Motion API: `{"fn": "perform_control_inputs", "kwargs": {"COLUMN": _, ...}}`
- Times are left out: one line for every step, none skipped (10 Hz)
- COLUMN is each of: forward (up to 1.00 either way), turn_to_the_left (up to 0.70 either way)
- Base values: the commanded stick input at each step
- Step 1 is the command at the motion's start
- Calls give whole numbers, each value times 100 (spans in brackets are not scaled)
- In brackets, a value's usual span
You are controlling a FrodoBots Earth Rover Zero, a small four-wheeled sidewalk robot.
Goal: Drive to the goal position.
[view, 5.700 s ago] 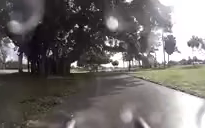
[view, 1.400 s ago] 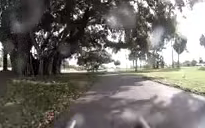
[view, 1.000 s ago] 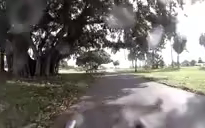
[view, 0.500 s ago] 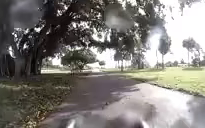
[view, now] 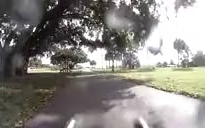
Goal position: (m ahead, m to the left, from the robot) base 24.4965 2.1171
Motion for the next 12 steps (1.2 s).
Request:
{"fn": "perform_control_inputs", "kwargs": {"forward": 85, "turn_to_the_left": 0}}
{"fn": "perform_control_inputs", "kwargs": {"forward": 84, "turn_to_the_left": 0}}
{"fn": "perform_control_inputs", "kwargs": {"forward": 84, "turn_to_the_left": 0}}
{"fn": "perform_control_inputs", "kwargs": {"forward": 85, "turn_to_the_left": 0}}
{"fn": "perform_control_inputs", "kwargs": {"forward": 85, "turn_to_the_left": 0}}
{"fn": "perform_control_inputs", "kwargs": {"forward": 85, "turn_to_the_left": 0}}
{"fn": "perform_control_inputs", "kwargs": {"forward": 85, "turn_to_the_left": 0}}
{"fn": "perform_control_inputs", "kwargs": {"forward": 85, "turn_to_the_left": 0}}
{"fn": "perform_control_inputs", "kwargs": {"forward": 85, "turn_to_the_left": 0}}
{"fn": "perform_control_inputs", "kwargs": {"forward": 85, "turn_to_the_left": 0}}
{"fn": "perform_control_inputs", "kwargs": {"forward": 85, "turn_to_the_left": 0}}
{"fn": "perform_control_inputs", "kwargs": {"forward": 85, "turn_to_the_left": 0}}
